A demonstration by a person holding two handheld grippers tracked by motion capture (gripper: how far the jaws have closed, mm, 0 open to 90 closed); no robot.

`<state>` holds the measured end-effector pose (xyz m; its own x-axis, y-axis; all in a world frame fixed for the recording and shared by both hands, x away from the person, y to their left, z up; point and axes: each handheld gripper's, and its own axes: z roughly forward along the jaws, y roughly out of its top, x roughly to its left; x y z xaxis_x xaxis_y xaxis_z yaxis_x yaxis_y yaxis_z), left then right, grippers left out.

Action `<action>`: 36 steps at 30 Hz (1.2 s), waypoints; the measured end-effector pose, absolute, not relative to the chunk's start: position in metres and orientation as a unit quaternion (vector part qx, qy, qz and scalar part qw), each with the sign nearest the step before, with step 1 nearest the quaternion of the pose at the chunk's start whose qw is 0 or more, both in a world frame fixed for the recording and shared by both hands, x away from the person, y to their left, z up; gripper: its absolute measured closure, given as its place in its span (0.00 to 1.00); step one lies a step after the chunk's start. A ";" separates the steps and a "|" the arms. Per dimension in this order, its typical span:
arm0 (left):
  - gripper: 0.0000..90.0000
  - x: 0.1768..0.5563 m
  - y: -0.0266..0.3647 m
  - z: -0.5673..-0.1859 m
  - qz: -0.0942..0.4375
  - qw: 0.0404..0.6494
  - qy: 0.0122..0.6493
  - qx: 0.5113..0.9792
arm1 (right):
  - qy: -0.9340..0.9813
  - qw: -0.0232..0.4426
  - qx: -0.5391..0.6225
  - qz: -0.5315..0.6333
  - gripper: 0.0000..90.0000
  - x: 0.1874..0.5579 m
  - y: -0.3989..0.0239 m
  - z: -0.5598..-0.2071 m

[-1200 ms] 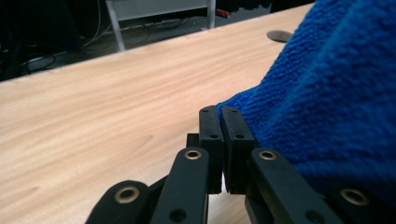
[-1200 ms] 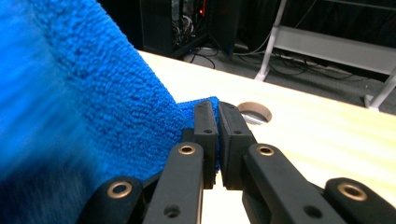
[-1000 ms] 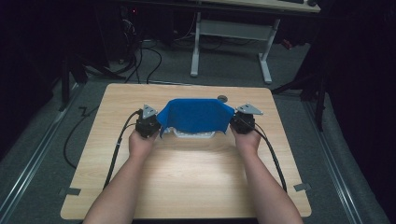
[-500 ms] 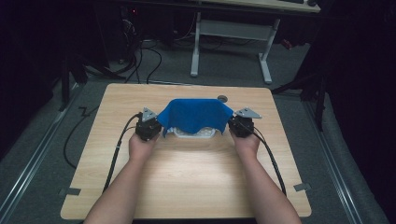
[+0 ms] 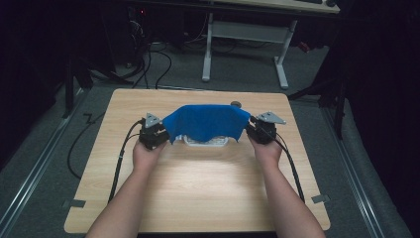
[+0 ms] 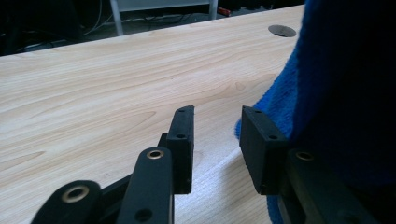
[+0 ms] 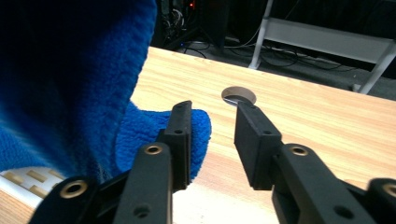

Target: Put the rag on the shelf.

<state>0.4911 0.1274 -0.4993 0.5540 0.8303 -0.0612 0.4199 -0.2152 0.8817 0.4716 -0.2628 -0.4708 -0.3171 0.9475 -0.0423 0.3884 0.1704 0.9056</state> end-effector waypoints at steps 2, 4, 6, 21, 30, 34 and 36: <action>0.72 0.490 0.130 -0.499 0.221 0.470 0.420 0.744 | 0.690 0.330 0.484 0.425 0.70 0.471 -0.264 -0.468; 0.72 0.489 0.132 -0.498 0.221 0.469 0.422 0.744 | 0.687 0.334 0.487 0.424 0.69 0.470 -0.265 -0.466; 0.71 0.488 0.134 -0.499 0.223 0.466 0.424 0.744 | 0.686 0.335 0.486 0.424 0.67 0.470 -0.267 -0.465; 0.71 0.486 0.138 -0.507 0.213 0.458 0.427 0.750 | 0.694 0.326 0.500 0.402 0.63 0.474 -0.272 -0.480; 0.69 0.466 0.152 -0.508 0.223 0.459 0.436 0.741 | 0.695 0.323 0.505 0.397 0.63 0.461 -0.286 -0.487; 0.68 0.448 0.166 -0.509 0.223 0.459 0.440 0.739 | 0.692 0.323 0.502 0.406 0.61 0.446 -0.293 -0.485; 0.67 0.436 0.173 -0.511 0.224 0.458 0.442 0.739 | 0.695 0.321 0.505 0.398 0.60 0.436 -0.296 -0.485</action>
<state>0.4362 0.1726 -0.5112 0.5095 0.8574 -0.0729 0.4470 -0.1914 0.8738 0.4360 -0.2958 -0.4851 -0.2835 0.9579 -0.0451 0.4463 0.1734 0.8779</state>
